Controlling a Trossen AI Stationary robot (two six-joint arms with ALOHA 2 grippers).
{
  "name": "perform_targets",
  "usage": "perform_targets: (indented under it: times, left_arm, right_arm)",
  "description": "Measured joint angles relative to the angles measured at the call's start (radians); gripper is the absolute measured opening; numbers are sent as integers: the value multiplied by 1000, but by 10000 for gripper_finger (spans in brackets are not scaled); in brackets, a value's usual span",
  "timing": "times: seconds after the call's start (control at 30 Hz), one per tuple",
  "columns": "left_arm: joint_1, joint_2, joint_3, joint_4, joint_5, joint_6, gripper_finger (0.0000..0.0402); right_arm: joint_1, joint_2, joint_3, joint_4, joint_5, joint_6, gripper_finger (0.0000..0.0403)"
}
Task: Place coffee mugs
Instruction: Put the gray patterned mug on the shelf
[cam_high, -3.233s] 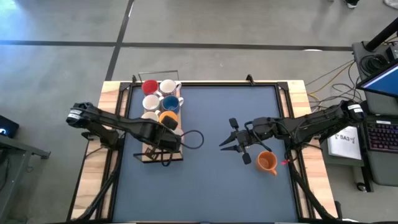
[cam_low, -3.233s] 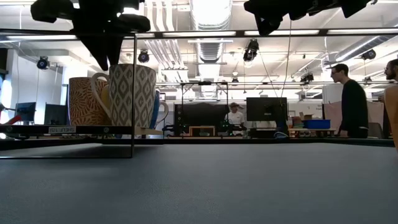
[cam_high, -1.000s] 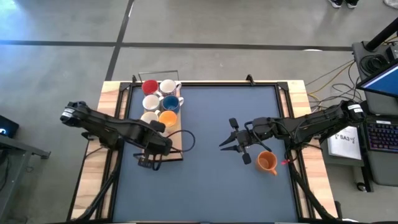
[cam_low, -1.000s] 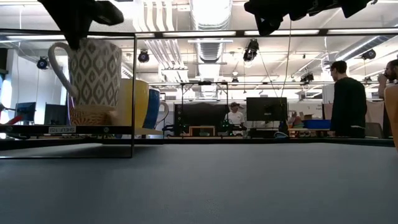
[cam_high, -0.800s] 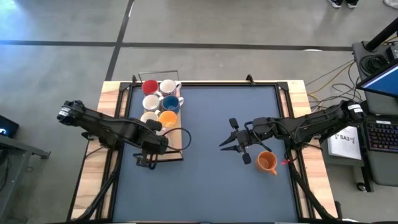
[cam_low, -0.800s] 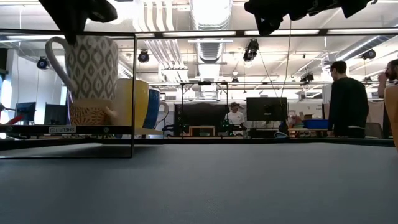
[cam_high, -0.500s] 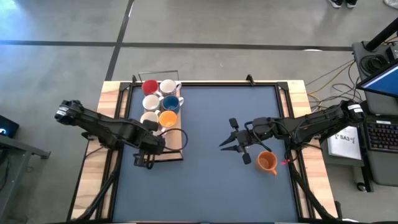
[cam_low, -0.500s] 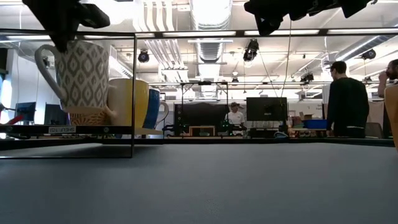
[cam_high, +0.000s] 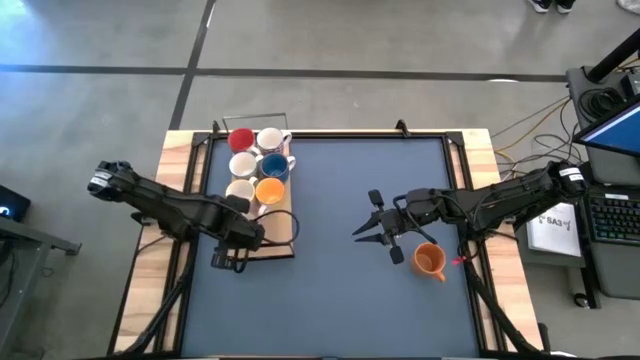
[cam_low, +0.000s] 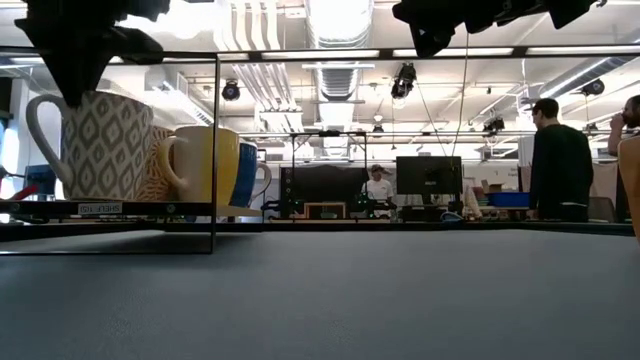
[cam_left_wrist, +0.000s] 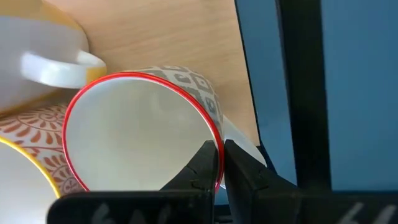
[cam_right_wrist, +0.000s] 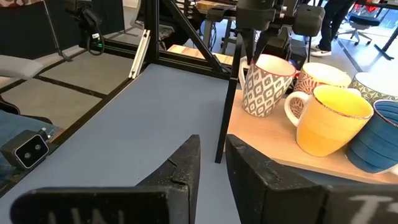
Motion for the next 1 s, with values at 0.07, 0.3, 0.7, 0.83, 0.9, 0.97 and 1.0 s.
perform_targets:
  times: [0.07,0.3,0.7,0.83,0.9,0.97,1.0]
  left_arm:
    - [0,0,-12,0,12,-5,3]
    - [0,-2,-26,3,14,-43,6]
    - [0,0,-29,9,-1,-62,44]
    - [0,0,-29,9,-5,-62,61]
    - [0,0,-29,9,-7,-61,69]
    - [0,0,-29,9,-9,-61,77]
    - [0,-1,-29,9,-10,-61,81]
  right_arm:
    - [0,0,0,0,0,0,68]
    - [0,0,0,0,0,3,70]
    - [0,0,-1,0,0,36,73]
    - [0,0,-1,0,0,48,71]
    - [0,0,-1,0,0,59,68]
    - [0,0,-1,0,0,60,68]
    - [0,0,-1,0,-1,60,69]
